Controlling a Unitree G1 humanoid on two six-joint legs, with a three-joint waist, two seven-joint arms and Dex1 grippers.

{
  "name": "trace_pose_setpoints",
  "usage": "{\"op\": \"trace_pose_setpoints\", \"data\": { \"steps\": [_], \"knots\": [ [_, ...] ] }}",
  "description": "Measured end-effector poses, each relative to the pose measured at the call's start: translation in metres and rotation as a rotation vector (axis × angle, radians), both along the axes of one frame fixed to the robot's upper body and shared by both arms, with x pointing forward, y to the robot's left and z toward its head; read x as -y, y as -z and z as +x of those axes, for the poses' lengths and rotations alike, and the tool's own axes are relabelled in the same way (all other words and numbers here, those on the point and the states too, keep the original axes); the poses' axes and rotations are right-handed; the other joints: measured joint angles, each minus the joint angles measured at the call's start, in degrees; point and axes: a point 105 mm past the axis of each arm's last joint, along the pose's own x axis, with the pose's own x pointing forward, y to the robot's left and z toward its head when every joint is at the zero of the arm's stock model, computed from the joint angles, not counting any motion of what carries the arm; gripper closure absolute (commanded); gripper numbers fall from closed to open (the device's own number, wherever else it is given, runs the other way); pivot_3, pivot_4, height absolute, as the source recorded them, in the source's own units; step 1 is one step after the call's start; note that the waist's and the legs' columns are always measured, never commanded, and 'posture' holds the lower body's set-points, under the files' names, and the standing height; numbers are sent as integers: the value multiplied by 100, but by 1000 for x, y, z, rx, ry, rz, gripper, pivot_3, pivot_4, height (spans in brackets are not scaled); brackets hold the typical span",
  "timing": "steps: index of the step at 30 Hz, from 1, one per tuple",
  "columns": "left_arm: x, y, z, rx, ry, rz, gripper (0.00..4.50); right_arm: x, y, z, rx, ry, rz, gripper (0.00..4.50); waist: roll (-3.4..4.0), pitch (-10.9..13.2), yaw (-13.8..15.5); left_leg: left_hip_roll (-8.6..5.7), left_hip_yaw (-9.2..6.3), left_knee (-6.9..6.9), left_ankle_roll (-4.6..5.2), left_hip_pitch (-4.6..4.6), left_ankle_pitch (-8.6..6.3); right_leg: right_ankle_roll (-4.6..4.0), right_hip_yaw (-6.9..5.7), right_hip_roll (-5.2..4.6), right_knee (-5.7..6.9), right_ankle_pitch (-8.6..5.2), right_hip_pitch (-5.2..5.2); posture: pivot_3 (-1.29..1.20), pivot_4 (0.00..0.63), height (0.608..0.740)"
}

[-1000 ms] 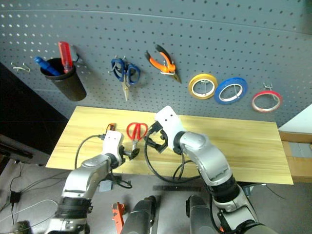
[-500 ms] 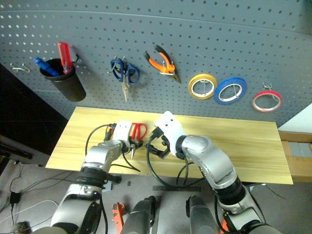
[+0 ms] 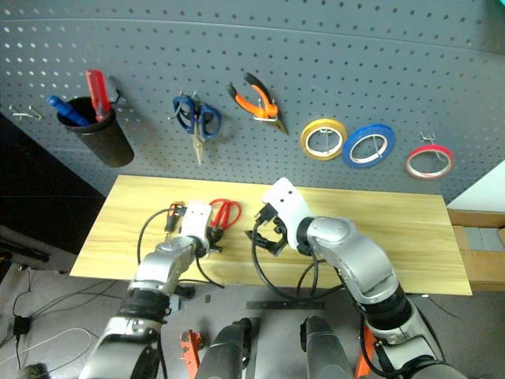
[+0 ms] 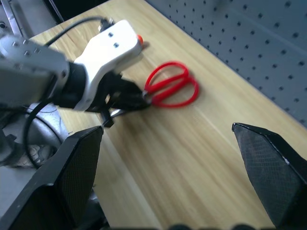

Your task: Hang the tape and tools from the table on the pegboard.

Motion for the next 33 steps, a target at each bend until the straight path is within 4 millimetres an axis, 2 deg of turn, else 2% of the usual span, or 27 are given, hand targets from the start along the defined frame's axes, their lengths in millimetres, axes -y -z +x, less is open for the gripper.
{"op": "trace_pose_setpoints", "data": {
  "steps": [4,7,9,13,16,20,23,33],
  "knots": [
    [0,8,-25,8,45,-12,3439,14,-17,-5,103,-31,1,0,0,0,-1,0,1,-3,0,-1,-1,0,0,-3,-6,-1,0,-84,259,740],
    [0,1,-32,53,51,-24,3439,20,-23,-9,128,-41,14,0,0,0,6,1,0,-1,0,-1,0,1,-1,-2,-5,-1,1,-93,256,740],
    [1,-12,-34,126,61,-34,3439,22,-26,-11,128,-57,23,0,0,0,0,1,3,1,0,-1,0,0,2,-2,-6,-1,1,-97,254,740],
    [4,-50,-37,335,93,-41,3439,29,-38,-18,147,-107,41,0,0,0,1,2,4,-2,0,-1,-1,0,2,-2,-8,-1,1,-100,251,740],
    [4,-68,-43,449,117,-28,3439,30,-47,-23,184,-169,37,0,0,0,-1,3,5,-3,1,-1,-1,0,2,-2,-10,-2,1,-101,252,740],
    [-5,-94,-55,595,116,45,3439,37,-67,-30,258,-244,47,0,0,0,-1,3,6,-3,1,-2,-1,0,3,-2,-10,-2,1,-96,247,740],
    [-7,-122,-59,725,128,104,3439,40,-79,-33,313,-274,55,0,0,0,1,3,6,-1,1,-2,-1,0,1,0,-10,-2,4,-91,246,740],
    [1,-184,-55,982,178,183,3439,47,-87,-21,357,-266,50,0,0,0,3,0,8,-1,1,-2,-1,0,1,2,-11,-2,4,-80,239,740]
  ]
}}
